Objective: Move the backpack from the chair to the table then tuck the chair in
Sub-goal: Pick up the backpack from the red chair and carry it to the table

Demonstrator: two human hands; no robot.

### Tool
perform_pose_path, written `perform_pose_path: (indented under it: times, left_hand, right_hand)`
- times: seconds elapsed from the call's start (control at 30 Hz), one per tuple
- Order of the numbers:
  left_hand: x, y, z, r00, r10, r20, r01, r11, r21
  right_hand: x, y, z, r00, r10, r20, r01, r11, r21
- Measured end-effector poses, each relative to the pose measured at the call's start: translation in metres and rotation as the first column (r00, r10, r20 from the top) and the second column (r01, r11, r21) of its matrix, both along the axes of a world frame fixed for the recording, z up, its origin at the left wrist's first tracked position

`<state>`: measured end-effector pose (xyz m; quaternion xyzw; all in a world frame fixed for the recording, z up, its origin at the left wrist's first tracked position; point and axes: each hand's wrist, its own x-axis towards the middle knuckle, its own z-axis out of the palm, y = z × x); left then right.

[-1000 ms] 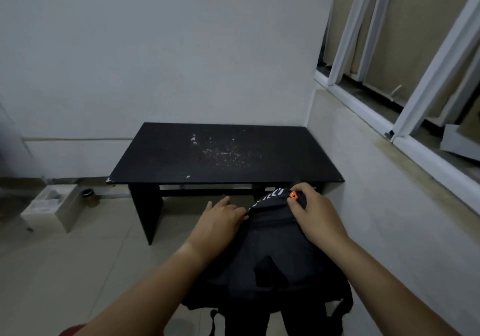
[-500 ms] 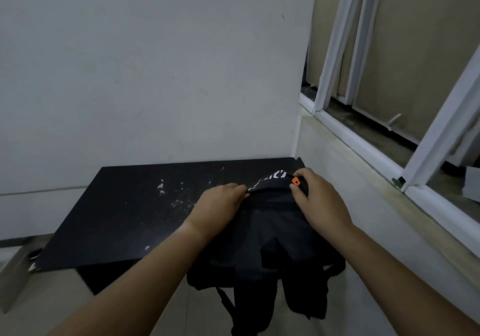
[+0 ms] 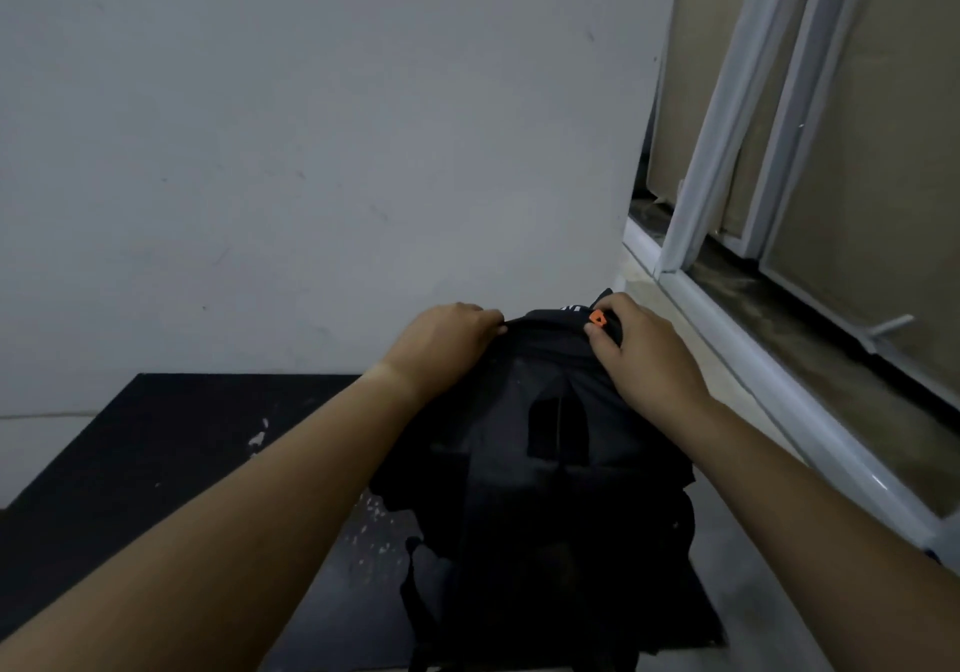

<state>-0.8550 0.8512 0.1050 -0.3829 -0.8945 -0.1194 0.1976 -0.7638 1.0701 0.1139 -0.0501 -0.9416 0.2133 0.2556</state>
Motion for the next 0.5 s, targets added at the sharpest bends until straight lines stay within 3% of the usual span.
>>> perform_pose_path:
  times: [0.27,0.5]
  left_hand:
    - [-0.141,0.060,-0.008,0.999,0.028,0.038,-0.025,0.998,-0.060]
    - [-0.250,0.101,-0.005,1.000,0.013,-0.003,-0.013,0.999,-0.048]
  right_hand:
    - [-0.149,0.064,-0.022,1.000,0.016,0.021,-0.016,0.999,-0.032]
    - [-0.251,0.102,-0.026,0.998,0.004,-0.067,-0.008,0.999,-0.052]
